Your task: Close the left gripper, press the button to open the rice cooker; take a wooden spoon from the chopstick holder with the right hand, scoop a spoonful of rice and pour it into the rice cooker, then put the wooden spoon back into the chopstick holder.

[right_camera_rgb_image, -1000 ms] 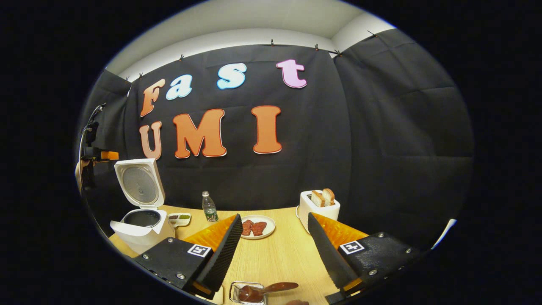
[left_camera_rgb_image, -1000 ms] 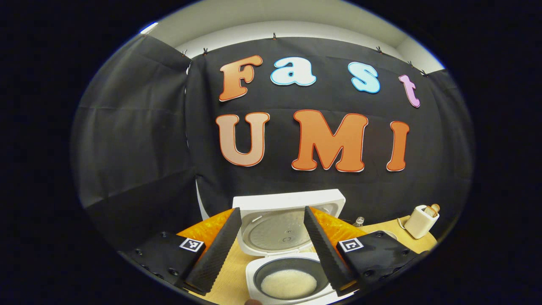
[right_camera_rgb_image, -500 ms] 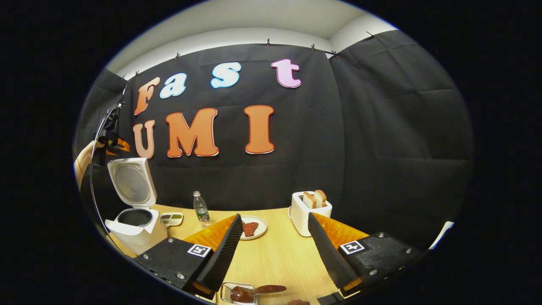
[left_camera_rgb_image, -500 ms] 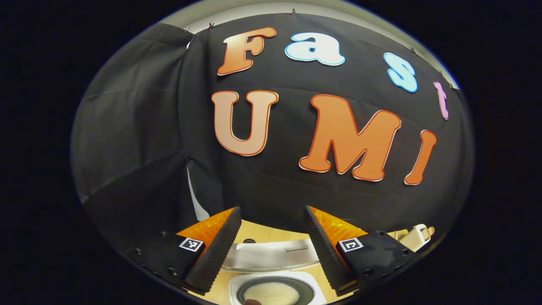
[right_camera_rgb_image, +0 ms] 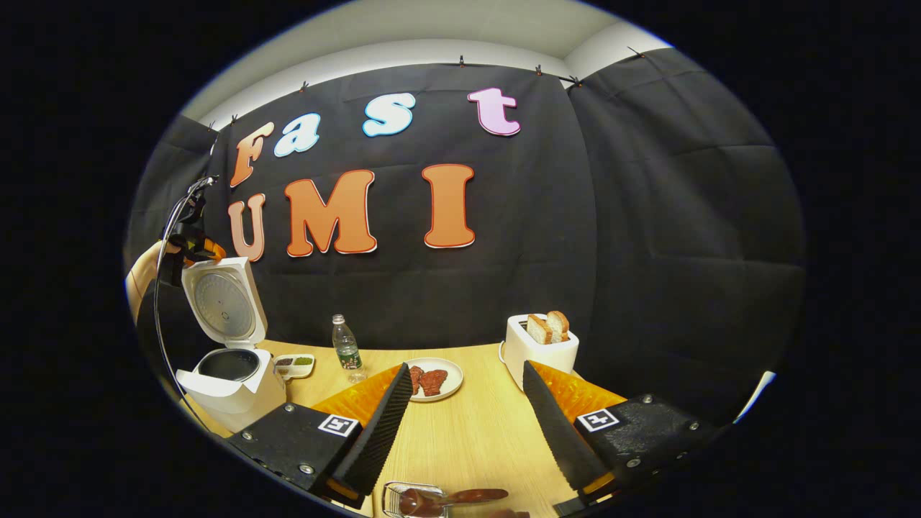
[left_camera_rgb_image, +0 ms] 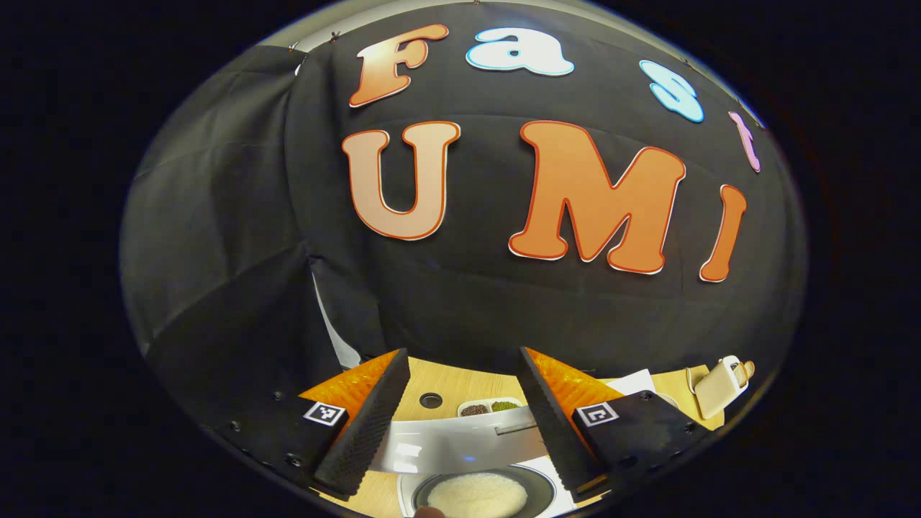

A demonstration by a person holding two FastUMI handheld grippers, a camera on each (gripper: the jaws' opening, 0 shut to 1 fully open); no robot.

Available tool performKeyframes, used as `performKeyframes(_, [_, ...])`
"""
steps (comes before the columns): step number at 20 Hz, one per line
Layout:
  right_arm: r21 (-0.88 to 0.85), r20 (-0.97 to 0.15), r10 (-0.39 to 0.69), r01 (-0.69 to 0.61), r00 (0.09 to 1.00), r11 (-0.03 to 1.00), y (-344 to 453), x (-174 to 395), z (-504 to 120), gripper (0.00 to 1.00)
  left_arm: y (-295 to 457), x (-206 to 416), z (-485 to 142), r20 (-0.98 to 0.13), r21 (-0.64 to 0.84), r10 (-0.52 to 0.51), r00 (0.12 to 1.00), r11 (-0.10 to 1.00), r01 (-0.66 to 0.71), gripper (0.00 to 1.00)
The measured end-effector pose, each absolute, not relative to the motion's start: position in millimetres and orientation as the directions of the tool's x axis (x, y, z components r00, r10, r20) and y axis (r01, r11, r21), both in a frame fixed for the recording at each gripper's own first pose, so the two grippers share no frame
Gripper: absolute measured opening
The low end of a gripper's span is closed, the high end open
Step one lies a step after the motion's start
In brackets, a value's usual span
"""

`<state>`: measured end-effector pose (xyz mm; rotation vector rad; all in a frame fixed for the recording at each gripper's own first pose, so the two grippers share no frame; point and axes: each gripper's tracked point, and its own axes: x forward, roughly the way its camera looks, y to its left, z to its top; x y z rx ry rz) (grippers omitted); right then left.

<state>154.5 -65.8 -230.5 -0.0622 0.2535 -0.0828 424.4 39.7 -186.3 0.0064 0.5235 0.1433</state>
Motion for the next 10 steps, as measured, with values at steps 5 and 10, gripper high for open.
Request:
performKeyframes(5, [-0.077,-0.243,-0.053,0.035,0.969,0.996,-45.7,142.4,-221.7,0.94,26.4,385.1,-187.7,-0.494,0.027,0.107,0.863,0.994,-0.108,1.00])
performKeyframes(10, [-0.056,-0.229,-0.008,-0.005,0.973,0.998,-26.5,119.0,-210.7,0.95,-0.5,322.5,-210.2,-0.524,-0.023,0.037,0.851,0.998,-0.058,1.00])
